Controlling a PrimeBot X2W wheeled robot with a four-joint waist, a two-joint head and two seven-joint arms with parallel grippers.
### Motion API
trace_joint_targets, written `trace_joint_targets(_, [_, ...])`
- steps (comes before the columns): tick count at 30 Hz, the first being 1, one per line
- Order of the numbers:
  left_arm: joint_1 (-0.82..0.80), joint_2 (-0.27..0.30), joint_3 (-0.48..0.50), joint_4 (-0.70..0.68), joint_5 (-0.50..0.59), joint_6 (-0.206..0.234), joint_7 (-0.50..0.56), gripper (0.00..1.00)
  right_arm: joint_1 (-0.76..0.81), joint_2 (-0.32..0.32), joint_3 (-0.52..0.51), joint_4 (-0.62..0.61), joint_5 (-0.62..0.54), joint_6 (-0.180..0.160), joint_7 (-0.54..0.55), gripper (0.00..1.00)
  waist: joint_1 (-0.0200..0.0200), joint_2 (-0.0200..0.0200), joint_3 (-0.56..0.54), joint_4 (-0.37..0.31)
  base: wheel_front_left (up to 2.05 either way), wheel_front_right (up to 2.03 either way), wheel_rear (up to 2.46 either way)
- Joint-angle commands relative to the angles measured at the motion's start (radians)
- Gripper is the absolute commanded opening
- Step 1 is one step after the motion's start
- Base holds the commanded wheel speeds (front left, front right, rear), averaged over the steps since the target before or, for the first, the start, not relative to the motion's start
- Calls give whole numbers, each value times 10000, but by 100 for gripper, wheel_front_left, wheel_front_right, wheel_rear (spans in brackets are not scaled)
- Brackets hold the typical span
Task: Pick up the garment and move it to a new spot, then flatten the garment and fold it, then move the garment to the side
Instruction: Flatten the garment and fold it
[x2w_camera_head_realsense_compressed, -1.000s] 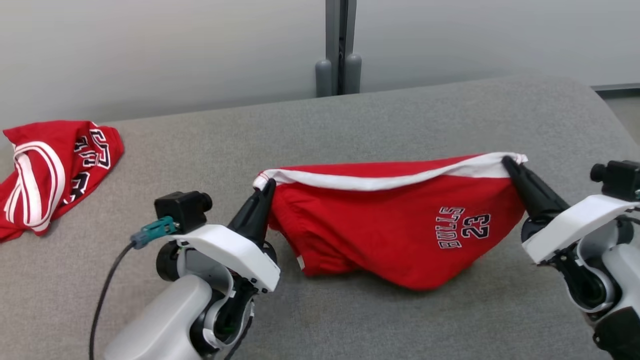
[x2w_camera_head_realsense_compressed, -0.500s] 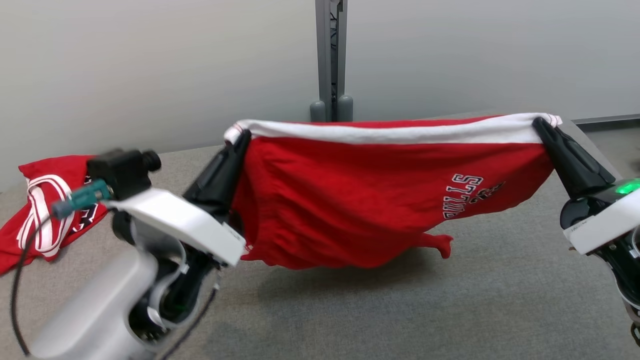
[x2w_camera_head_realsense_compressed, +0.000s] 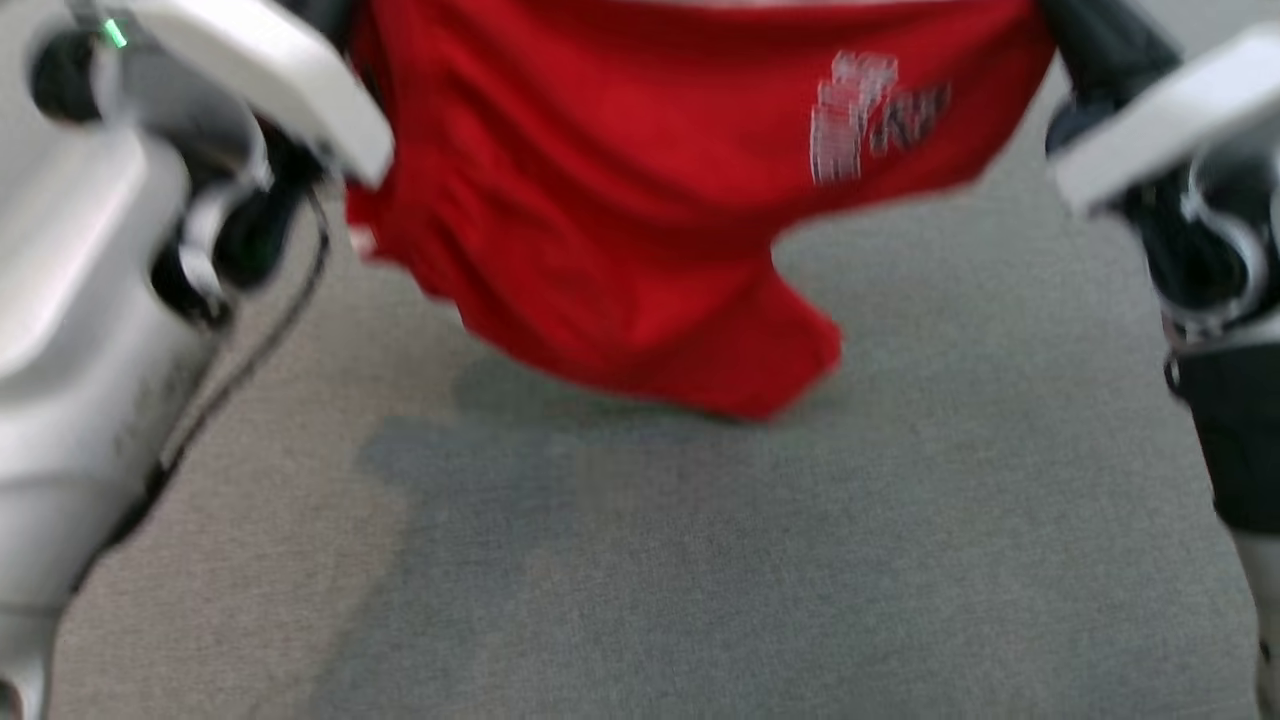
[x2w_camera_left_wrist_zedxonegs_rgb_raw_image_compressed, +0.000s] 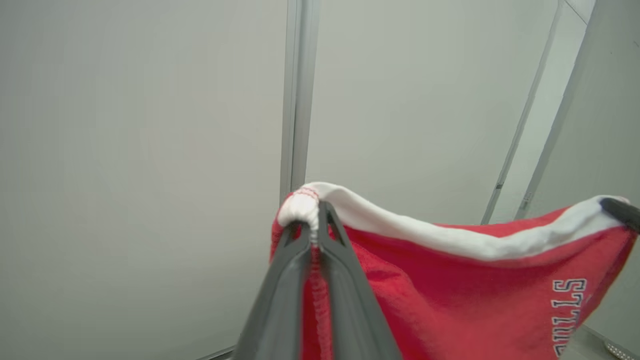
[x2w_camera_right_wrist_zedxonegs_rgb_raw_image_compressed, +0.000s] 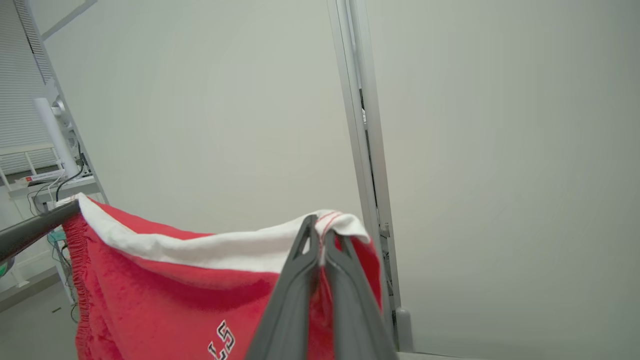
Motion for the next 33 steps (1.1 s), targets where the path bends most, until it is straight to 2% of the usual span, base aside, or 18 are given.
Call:
trace_joint_targets(1, [-612,-61,41,397,275,-235,-196,0,-721,214,-26,380,-223,6,-337,0,0,0,916,-252,0,0,0])
trace_joint_targets(7, [-3252,-510,202,2515,1369,-1169,-1862,0,-3798,1188,-190,2280,-1157,4,-2276,0,0,0,2141,-713,0,0,0])
trace_joint_targets(12, [-4170,-559,15,3969,2069,-1775,-3009,0,-4652,1676,211,3374,-986,6,-3368,0,0,0,3024,-990,0,0,0])
trace_joint_targets(17, [-3465,-775,75,5197,1936,-2221,-3423,0,-3858,1758,1390,3750,-420,4,-3842,0,0,0,3640,-935,0,0,0])
trace_joint_targets(24, [-2015,-1141,492,5507,1548,-2701,-3583,0,-2167,1117,2758,3278,363,6,-4177,0,0,0,3599,-612,0,0,0])
trace_joint_targets(29, [-556,-965,1195,4277,1910,-2842,-3590,0,-765,406,3135,2402,739,4,-4287,0,0,0,3257,-400,0,0,0])
trace_joint_targets(33, [1186,-954,1865,2612,2506,-2704,-3589,0,620,34,2547,1348,686,4,-4274,0,0,0,2871,-182,0,0,0])
